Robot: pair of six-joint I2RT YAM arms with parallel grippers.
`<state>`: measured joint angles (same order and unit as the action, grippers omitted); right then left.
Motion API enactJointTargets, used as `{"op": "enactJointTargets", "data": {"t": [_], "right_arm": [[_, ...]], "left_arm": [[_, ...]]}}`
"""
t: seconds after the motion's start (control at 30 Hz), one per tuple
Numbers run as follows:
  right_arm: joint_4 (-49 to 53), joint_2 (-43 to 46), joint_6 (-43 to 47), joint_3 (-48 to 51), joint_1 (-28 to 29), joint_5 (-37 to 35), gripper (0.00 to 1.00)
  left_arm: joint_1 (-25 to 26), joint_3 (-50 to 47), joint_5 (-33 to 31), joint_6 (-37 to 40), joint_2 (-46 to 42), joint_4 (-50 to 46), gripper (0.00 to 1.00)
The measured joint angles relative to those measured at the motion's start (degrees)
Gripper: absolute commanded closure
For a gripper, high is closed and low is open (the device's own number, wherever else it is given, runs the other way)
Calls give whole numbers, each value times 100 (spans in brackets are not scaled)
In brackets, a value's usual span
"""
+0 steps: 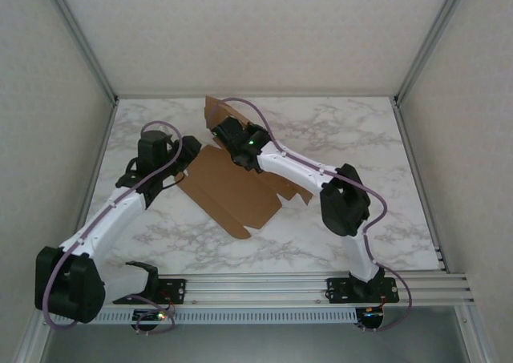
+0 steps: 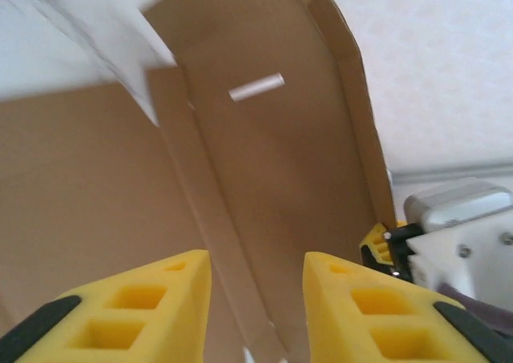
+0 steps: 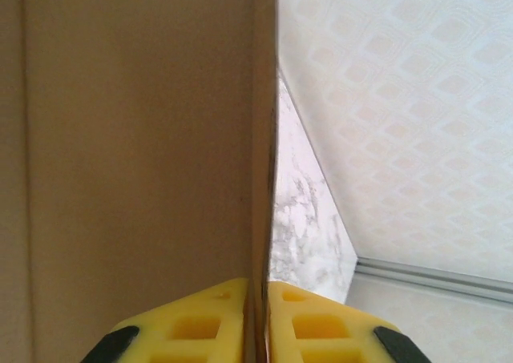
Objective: Fold the paper box
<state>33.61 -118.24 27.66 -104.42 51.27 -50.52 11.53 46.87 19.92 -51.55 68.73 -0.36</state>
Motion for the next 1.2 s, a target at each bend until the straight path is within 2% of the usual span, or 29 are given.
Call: {"op": "enactJointTargets", "data": {"t": [0.17,0.43,0.47,0.57,0.6,0.67,0.73,0.8,0.9,0.97,1.07,1.2], "right_arm": [[-157,367,-166,125,0,260,87],[-282,435,-365,452,-22,535,85],[-260,437,-511,450,-52,616,81],[13,485,-1250,420,-354,1270,54],[162,511,-1556,400,-579,1657,46],[426,535,-2092,317,-1191,2402,39],[452,535,-2468,319,-1821,2868,27],[258,597,-2778,551,-2452,3274,2],[219,625,-3101,804,-2940,3456,1],[212,573,-3156,774,-3062,3639,1],[208,511,-3099,713,-3244,4463,1],[391,44,-3062,92,-3696,5783,5]], "left_arm": [[17,334,627,-391,527,380,60],[33,909,870,-872,1169,822,58],[33,920,890,-901,1268,835,58],[39,925,940,-955,1567,802,60],[52,925,949,-953,1652,772,60],[107,922,944,-903,1766,669,61],[208,870,940,-841,1827,629,61],[352,719,935,-774,1829,612,62],[540,481,927,-640,1832,531,62],[595,343,927,-540,1832,455,62],[597,190,918,-356,1823,278,62],[597,11,903,-170,1655,149,62]]}}
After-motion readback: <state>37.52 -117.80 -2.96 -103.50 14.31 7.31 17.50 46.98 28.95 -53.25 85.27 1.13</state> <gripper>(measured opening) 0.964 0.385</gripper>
